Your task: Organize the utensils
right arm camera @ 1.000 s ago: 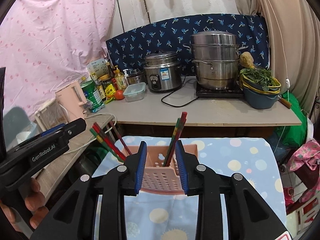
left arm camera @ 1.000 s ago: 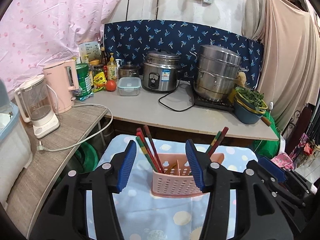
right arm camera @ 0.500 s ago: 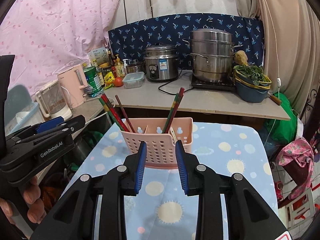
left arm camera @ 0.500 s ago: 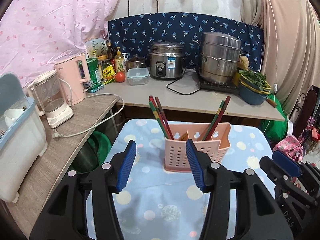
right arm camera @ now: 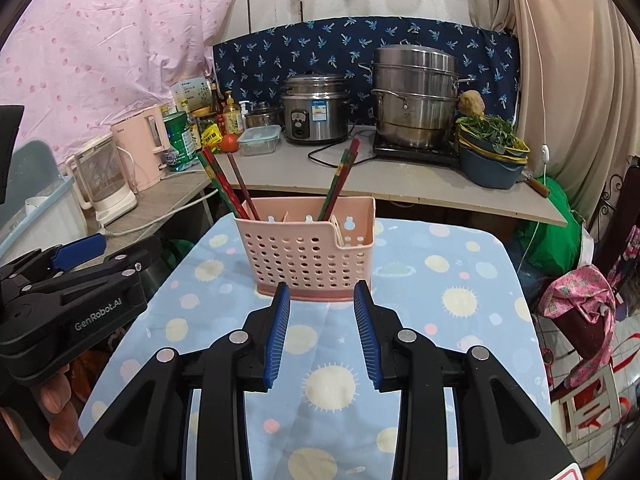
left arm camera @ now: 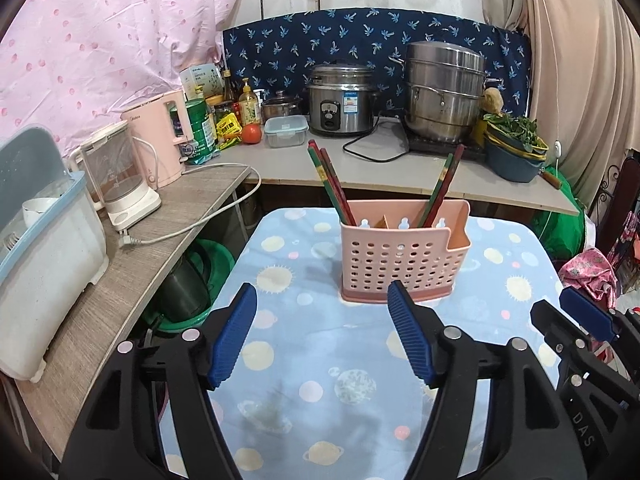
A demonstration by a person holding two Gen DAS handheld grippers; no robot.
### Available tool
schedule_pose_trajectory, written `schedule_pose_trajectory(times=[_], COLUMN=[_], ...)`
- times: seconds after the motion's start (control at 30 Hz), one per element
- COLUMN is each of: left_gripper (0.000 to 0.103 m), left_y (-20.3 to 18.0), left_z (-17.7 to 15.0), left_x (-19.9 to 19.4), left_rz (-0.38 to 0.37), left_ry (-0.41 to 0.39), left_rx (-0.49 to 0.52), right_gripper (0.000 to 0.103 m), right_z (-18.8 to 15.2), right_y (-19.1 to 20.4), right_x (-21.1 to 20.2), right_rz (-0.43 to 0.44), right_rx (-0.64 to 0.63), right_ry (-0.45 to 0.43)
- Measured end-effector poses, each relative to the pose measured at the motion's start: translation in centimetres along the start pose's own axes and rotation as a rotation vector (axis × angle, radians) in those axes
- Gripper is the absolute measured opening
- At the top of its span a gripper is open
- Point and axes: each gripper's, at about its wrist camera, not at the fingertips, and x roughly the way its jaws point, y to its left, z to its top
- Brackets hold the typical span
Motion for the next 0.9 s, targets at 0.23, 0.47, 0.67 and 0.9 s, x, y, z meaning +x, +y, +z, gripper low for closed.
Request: schedule_pose_trajectory(times=[0.23,0.47,0.67,0.9], left_gripper=[0.069,0.078,0.085,0.089], left_y=[-0.3,-0.7,-0.7,-0.6], left_z=[-1.6,-2.7,-3.3,-4.1], left_x=[0.5,0.5,0.7,1.1], left_rz=[0.003,0.008,0.012,0.022], left_ry=[0.031,0.044,0.056,0.065], left_rx=[0.008,0.011,0.012,0.016], right_gripper=[0.039,0.05,0.058,0.078], right_z=[-1.3,-2.3,-2.9,-3.7], right_y=[-0.6,-1.3,-1.6,-1.8], right_x=[0.2,0.3,0.3,0.4], right_rz=[-0.021,-0.024,-0.037,-0.046], right_rx=[0.013,0.029,0.036,0.044], right_ry=[0.015,0.03,0.038,0.045])
